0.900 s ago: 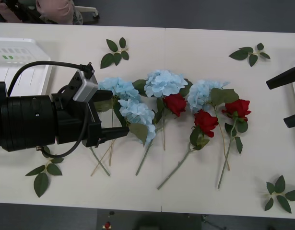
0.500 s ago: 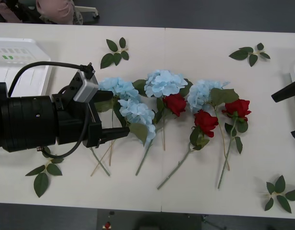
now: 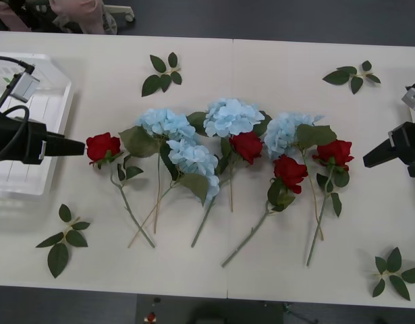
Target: Put the red flowers into the right box and the blue flowers into the left box
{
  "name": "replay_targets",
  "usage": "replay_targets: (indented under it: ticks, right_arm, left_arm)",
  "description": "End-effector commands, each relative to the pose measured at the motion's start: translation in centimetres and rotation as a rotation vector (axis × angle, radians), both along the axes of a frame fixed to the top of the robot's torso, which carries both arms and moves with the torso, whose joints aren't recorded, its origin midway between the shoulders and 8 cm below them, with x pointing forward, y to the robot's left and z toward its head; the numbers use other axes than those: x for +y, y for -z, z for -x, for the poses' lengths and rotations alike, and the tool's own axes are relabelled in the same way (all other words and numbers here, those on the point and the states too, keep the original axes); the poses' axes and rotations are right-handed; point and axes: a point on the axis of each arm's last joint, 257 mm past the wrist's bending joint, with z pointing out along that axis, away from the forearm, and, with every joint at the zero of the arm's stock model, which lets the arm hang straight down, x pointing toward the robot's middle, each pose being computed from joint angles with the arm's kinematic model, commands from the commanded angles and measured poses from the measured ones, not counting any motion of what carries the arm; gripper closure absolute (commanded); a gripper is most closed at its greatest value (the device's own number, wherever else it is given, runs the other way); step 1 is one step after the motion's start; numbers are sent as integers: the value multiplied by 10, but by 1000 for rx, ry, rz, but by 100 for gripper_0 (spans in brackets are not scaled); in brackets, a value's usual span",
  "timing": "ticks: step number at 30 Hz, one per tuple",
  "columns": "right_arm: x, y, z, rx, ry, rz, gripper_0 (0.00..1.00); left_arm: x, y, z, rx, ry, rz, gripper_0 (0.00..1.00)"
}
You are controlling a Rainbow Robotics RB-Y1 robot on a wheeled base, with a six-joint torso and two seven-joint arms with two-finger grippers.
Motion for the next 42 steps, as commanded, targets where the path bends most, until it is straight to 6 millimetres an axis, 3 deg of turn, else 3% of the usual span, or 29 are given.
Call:
replay_targets:
  ticks: [1, 6, 9, 18, 26, 31, 33, 34, 35, 36, 37, 38, 39, 40, 41, 42]
  right_arm:
    - [-5, 23, -12, 17, 171, -8, 0]
    - [-13, 38, -29, -17, 224, 13, 0]
    - [-18, 56, -35, -26, 234, 51, 0]
    - [-7, 104, -59, -66, 260, 24, 0]
    - [14, 125, -74, -83, 289, -44, 0]
    - [26, 142, -84, -91, 314, -84, 0]
    - [29, 146, -86, -93, 316, -89, 0]
    - [30, 147, -86, -94, 317, -89, 0]
    - [30, 149, -87, -92, 320, -89, 0]
    - [32, 149, -88, -97, 318, -88, 1]
    - [33, 150, -89, -98, 319, -88, 16]
    - [34, 151, -89, -100, 318, -88, 37]
    - [34, 151, -90, -102, 319, -89, 50]
    - [35, 151, -90, -103, 321, -88, 77]
    - [34, 151, -91, -105, 322, -84, 90]
    - [33, 151, -91, -107, 322, -82, 96]
  left_arm:
    - [18, 29, -7, 205, -180, -44, 0]
    - [10, 85, -20, 373, -358, -64, 0]
    - [1, 109, -30, 442, -430, -57, 0]
    - [-28, 141, -54, 514, -523, -79, 0]
    - [-29, 175, -59, 504, -548, -247, 0]
    - [-28, 186, -63, 507, -552, -294, 1]
    - [-27, 188, -63, 503, -549, -304, 50]
    - [-27, 188, -63, 502, -547, -304, 66]
    - [-28, 187, -63, 500, -546, -304, 98]
    - [-27, 187, -63, 499, -547, -306, 100]
    - [-28, 187, -63, 499, -546, -308, 100]
    - [-27, 187, -63, 497, -546, -308, 100]
    - [-27, 187, -63, 496, -546, -309, 100]
    - [-26, 186, -64, 493, -548, -310, 100]
    - [-25, 186, -65, 490, -549, -315, 100]
    - [-25, 186, -65, 488, -548, -316, 100]
